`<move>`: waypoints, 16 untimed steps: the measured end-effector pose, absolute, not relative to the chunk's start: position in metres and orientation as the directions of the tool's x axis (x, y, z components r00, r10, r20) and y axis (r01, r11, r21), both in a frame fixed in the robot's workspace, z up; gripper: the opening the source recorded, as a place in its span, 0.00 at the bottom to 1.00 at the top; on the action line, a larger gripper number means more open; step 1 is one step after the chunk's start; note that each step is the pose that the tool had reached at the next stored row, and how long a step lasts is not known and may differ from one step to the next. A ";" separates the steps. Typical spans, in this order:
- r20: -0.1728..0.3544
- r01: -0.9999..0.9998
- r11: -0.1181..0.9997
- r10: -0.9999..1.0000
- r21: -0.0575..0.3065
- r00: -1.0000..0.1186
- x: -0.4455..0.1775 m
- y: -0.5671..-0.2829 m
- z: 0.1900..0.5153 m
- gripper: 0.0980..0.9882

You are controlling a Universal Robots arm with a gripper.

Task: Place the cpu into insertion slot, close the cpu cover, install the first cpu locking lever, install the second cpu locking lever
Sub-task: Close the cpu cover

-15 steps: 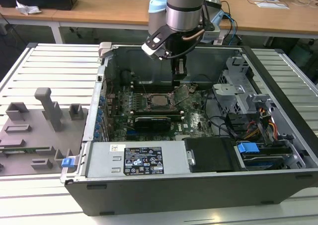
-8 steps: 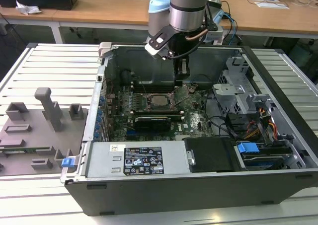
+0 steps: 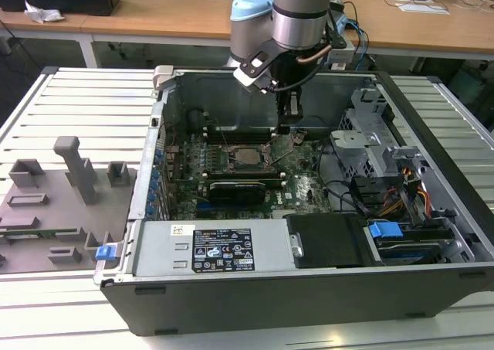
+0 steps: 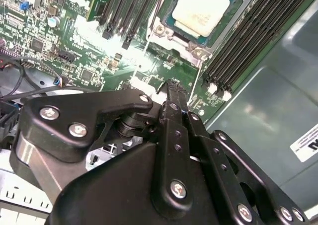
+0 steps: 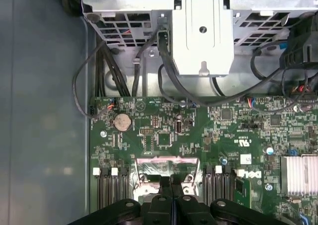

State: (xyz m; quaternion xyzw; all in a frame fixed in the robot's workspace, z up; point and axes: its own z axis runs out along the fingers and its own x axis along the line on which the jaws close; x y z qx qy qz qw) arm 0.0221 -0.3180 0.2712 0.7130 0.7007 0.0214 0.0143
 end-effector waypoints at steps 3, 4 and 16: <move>0.010 0.999 -0.018 1.000 0.050 0.017 0.026 -0.318 0.271 0.01; 0.010 0.999 -0.017 1.000 0.050 0.017 0.027 -0.318 0.271 0.01; 0.010 0.999 -0.018 1.000 0.049 0.017 0.052 -0.318 0.262 0.01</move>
